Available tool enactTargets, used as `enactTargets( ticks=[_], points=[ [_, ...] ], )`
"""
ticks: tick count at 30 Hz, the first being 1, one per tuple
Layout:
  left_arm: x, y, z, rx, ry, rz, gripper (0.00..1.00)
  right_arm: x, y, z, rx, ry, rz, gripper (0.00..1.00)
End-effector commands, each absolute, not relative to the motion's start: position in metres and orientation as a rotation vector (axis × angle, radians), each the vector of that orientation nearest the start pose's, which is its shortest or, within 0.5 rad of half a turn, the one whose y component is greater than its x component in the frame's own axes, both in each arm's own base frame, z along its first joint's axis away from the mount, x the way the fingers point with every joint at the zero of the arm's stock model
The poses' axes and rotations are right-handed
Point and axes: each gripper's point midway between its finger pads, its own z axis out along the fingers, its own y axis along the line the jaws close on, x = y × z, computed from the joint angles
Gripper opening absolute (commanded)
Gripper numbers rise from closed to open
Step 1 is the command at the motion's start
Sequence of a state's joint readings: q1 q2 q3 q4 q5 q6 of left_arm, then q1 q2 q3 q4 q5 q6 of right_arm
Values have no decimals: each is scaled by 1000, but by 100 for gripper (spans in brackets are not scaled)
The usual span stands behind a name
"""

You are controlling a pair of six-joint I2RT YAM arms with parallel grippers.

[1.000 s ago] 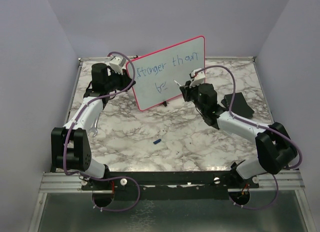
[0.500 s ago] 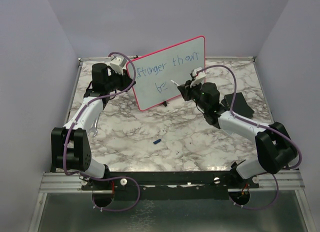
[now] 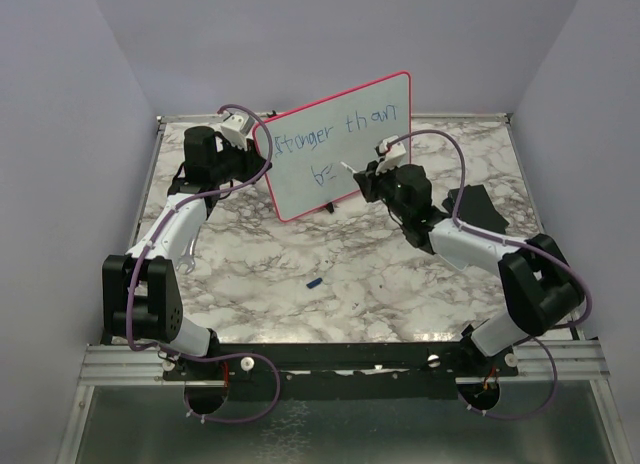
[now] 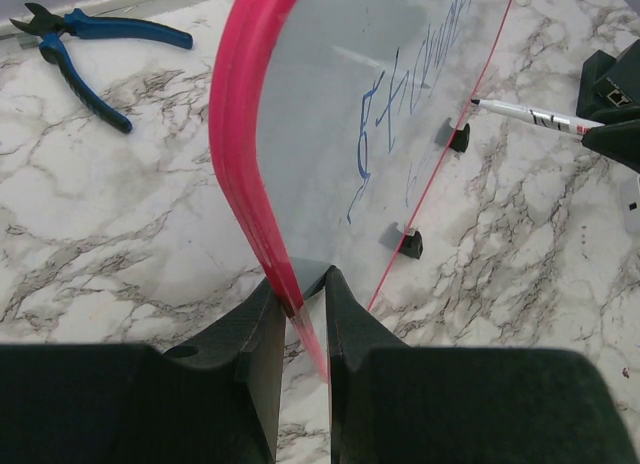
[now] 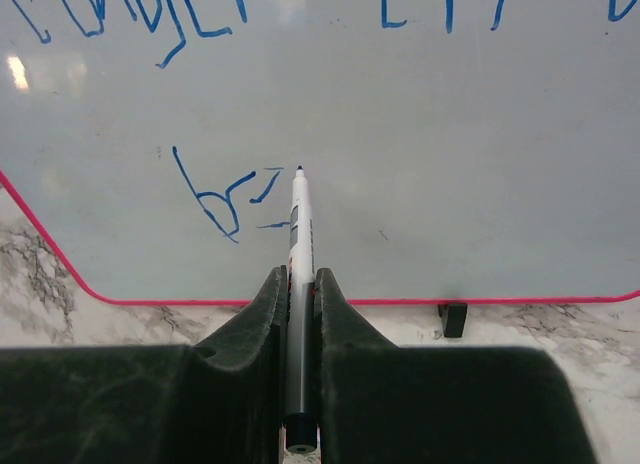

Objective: Write a sentence on the whiteboard

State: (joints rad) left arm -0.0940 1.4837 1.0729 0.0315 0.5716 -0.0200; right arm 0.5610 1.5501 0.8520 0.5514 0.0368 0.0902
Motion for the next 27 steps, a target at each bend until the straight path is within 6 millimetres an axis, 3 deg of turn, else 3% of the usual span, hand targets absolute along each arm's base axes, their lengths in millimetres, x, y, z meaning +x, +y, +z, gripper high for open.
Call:
enactTargets(
  ticks=[1, 14, 27],
  points=[
    [417, -139, 197, 495, 1936, -613, 4, 426, 249, 203, -314, 1663, 411, 1],
    [417, -140, 195, 498, 1940, -614, 4, 440, 241, 201, -292, 1670, 383, 1],
    [416, -141, 194, 505, 1942, -613, 4, 445, 249, 205, -331, 1652, 395, 1]
  ],
)
